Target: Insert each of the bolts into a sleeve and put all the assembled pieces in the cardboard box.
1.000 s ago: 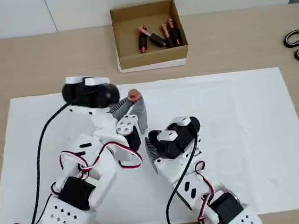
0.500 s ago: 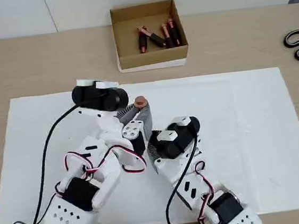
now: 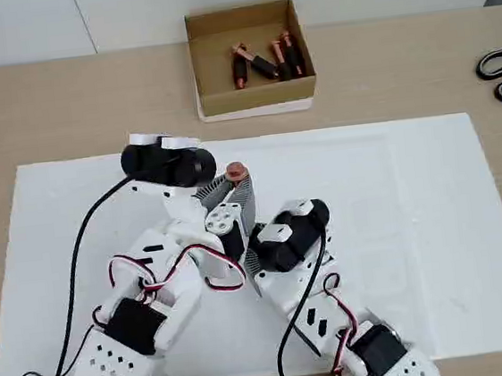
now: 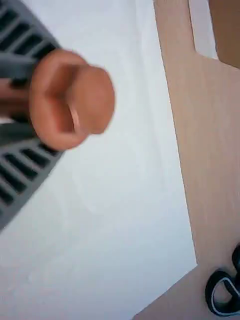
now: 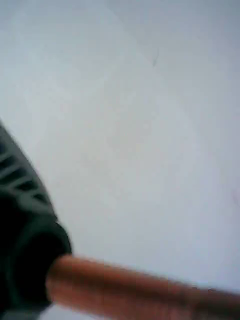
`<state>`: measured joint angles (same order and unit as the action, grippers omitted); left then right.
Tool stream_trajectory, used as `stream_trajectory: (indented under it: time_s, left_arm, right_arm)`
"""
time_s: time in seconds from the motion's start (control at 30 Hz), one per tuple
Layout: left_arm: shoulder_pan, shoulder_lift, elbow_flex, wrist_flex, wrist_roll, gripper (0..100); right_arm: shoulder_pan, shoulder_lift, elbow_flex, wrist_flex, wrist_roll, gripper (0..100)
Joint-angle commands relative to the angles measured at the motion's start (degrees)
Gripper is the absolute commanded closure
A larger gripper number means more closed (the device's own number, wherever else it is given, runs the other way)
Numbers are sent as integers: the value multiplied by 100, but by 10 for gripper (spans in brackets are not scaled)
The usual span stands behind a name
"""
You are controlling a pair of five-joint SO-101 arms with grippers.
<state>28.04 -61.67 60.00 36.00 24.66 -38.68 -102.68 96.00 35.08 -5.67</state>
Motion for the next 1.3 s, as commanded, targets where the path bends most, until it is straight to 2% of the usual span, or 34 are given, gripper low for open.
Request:
stream_trajectory:
  time_s: [0.0,0.27,1.0,1.27]
  left_arm:
    - [35,-53,-40,0,44,994]
    - [229,-53,-48,18,26,994]
    - [193,-62,-22,193,-35,994]
    - [202,-97,-48,642,-229,994]
  right_arm:
    - [-13,-57,44,-31,-35,995]
    - [-13,-48,44,-31,-26,995]
    - [-4,-48,44,-31,-26,995]
    - [4,-48,44,-31,-26,995]
